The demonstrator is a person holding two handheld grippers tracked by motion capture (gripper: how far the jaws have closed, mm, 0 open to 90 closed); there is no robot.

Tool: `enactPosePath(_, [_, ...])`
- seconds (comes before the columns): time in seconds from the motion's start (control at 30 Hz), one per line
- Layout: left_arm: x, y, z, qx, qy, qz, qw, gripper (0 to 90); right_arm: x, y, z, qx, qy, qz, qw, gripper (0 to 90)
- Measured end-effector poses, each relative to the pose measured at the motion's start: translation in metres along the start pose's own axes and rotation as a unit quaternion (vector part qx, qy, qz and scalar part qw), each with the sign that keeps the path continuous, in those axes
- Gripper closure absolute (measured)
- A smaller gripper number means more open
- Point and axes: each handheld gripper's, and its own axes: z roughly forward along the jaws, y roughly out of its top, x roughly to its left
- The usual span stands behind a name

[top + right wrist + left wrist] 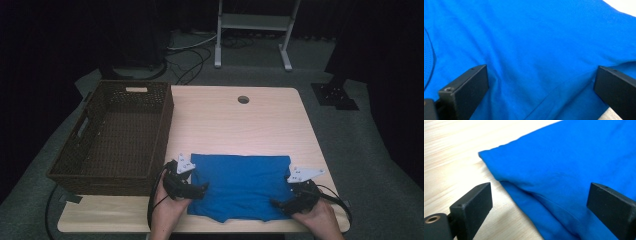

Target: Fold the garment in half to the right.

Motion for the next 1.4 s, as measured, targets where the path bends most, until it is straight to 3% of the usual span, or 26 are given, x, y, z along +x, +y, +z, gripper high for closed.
enactPosePath(0.1, [0.0016, -0.0003, -0.0029, -0.008, 0.001, -0.005, 1.0, 12.2, 0.0, 0.0, 0.0, 0.0, 0.0, 0.0, 1.0, 0.0])
enactPosePath(0.37, [0.0043, -0.005, -0.0023, 0.002, -0.001, -0.017, 0.9999, 29.7, 0.0, 0.0, 0.0, 0.0, 0.0, 0.0, 1.0, 0.0])
enactPosePath(0.6, [0.0034, -0.007, 0.0014, 0.013, -0.008, -0.016, 0.9998, 34.8, 0.0, -0.0001, 0.0, 0.0, 0.0, 0.0, 1.0, 0.0])
enactPosePath(0.93, [-0.0017, -0.0074, 0.0022, 0.025, -0.015, 0.014, 0.9995, 54.1, -0.0001, -0.0002, 0.0, -0.001, 0.0, -0.001, 1.0, 0.0])
enactPosePath(1.1, [-0.0017, -0.008, 0.0022, 0.022, -0.036, 0.018, 0.999, 68.1, 0.0, -0.0002, 0.0, -0.001, 0.0, -0.001, 1.0, 0.0])
enactPosePath(1.27, [-0.0007, -0.0095, 0.0031, 0.015, -0.056, 0.009, 0.9983, 80.7, -0.0001, -0.0003, 0.0, -0.001, 0.0, -0.001, 1.0, 0.0])
enactPosePath(1.4, [-0.001, -0.0096, 0.0032, 0.014, -0.056, 0.01, 0.9983, 84.8, -0.0001, -0.0003, 0.0, -0.001, 0.0, -0.001, 1.0, 0.0])
